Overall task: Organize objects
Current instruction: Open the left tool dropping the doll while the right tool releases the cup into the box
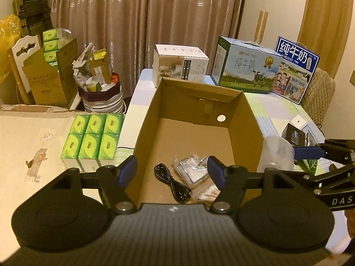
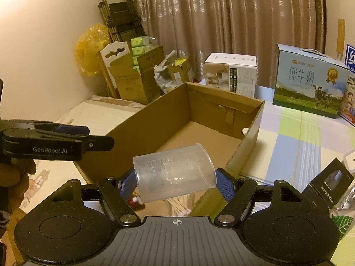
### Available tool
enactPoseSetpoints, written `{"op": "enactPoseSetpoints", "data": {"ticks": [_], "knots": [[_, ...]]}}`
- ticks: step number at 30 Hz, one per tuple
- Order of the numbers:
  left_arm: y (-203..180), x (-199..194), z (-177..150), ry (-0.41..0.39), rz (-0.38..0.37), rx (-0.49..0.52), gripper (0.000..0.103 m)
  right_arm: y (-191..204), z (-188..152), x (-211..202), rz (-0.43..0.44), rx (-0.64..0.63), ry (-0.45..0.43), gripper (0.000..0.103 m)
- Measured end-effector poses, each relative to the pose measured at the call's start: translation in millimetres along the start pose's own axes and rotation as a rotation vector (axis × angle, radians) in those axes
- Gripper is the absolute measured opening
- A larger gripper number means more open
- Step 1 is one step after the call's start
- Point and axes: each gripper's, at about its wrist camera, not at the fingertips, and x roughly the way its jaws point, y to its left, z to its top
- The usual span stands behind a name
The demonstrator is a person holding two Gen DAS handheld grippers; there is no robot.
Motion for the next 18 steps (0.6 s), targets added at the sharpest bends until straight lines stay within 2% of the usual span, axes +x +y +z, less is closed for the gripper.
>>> {"op": "enactPoseSetpoints", "data": {"ticks": [4, 6, 10, 18], "knots": [[3, -5, -1, -0.009, 0.002, -0.009, 0.065, 0, 3, 1, 0.028, 0.016, -0.036, 0.073], [5, -8, -2, -0.013, 0.002, -0.014, 0.065, -2, 4, 2, 0.015, 0.026, -0.044, 0.080], [5, -13, -5, -0.017, 0.004, -0.017, 0.065, -8, 2, -5, 0.004, 0.040, -0.072, 0.082], [-12, -23, -9, -0.022, -0.025, -0.028, 0.065, -22, -13, -25, -0.031, 0.066, -0.054, 0.083]]}}
